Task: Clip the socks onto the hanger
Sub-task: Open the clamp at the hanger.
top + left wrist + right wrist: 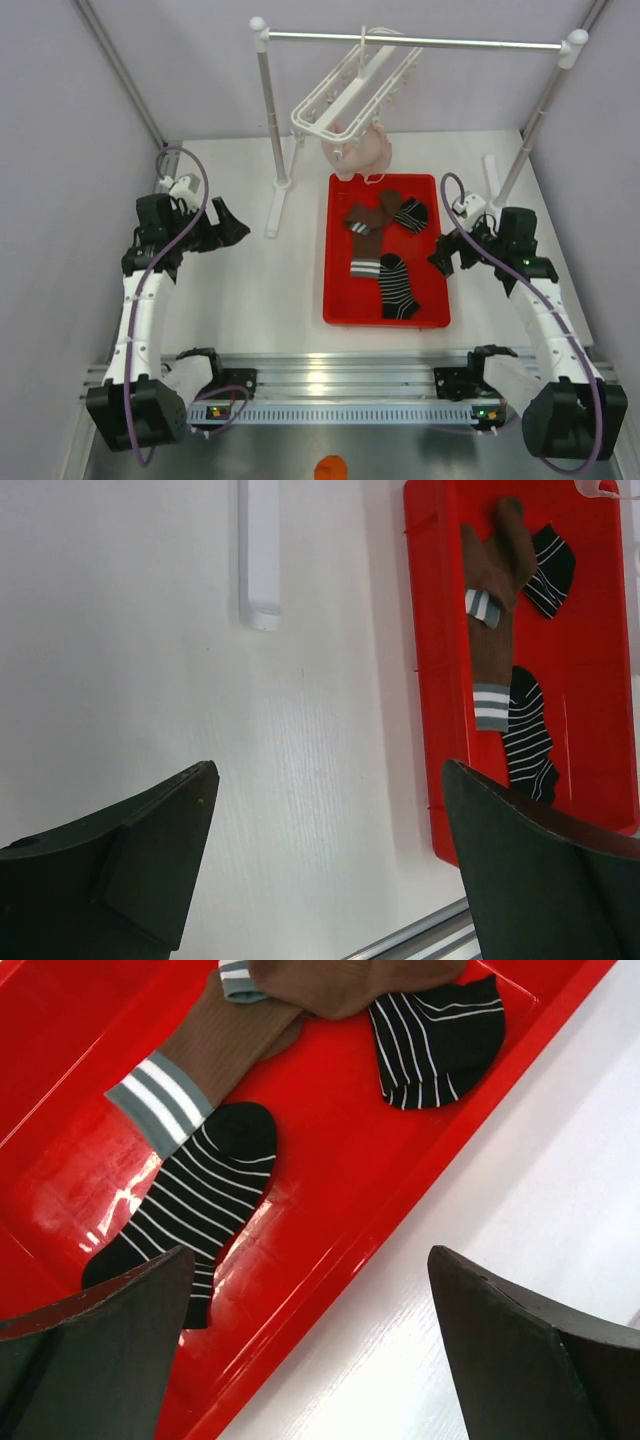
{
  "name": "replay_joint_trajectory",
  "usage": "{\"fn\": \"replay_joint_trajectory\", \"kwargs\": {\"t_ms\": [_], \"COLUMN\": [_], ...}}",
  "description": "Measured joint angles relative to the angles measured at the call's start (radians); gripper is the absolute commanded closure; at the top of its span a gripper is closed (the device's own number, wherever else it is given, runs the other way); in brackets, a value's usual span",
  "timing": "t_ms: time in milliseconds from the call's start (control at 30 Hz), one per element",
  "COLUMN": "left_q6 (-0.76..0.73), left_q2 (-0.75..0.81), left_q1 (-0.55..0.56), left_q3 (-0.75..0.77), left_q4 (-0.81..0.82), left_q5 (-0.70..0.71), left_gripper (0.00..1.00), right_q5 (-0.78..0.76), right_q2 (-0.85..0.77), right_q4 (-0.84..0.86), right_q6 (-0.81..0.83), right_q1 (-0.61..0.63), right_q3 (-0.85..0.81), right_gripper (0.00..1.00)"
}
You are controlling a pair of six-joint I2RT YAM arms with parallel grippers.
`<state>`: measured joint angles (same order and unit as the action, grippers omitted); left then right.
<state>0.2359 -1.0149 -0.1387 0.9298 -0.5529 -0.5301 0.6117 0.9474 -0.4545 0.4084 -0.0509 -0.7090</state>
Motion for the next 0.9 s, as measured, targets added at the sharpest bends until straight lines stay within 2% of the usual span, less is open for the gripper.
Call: {"fn": "replay_joint_trajectory", "kwargs": {"t_ms": [233,367,467,567,667,767,900], "left_q6": [0.004,0.061,0.143,0.187,0.208,0.205,0.153], "left_q2": [0.001,0.027,0.079,0.100,0.099,0.095,0.087], "left_q1": [-0.002,-0.003,-0.001,0.006,0.024,0.067,0.171], "left_q3": [-0.007,-0.056,-0.117,-0.128,-0.124,-0.121,-0.092], "left_q4": [0.042,0.207,0.401,0.547,0.647,0.692,0.688], "left_q5": [-0.110,-0.248,-0.321,-0.365,-0.402,-0.422,-0.417], "left_gripper": [0.02,0.02,0.02,0.02,0.03,0.04,0.05], "right_q5": [-0.016,0.040,0.092,0.124,0.126,0.116,0.098], "right_q2": [0.050,0.095,0.107,0.132,0.201,0.269,0.340], "right_q4": [0.060,0.191,0.343,0.496,0.649,0.777,0.868], "right_q6": [-0.069,-0.196,-0.283,-0.331,-0.378,-0.414,-0.431], "right_q1": [0.121,0.182,0.219,0.285,0.350,0.402,0.450], "right_q3": [-0.043,-0.100,-0.132,-0.180,-0.246,-0.271,-0.275], "right_gripper": [0.01,0.04,0.08,0.13,0.25,0.28,0.35]}}
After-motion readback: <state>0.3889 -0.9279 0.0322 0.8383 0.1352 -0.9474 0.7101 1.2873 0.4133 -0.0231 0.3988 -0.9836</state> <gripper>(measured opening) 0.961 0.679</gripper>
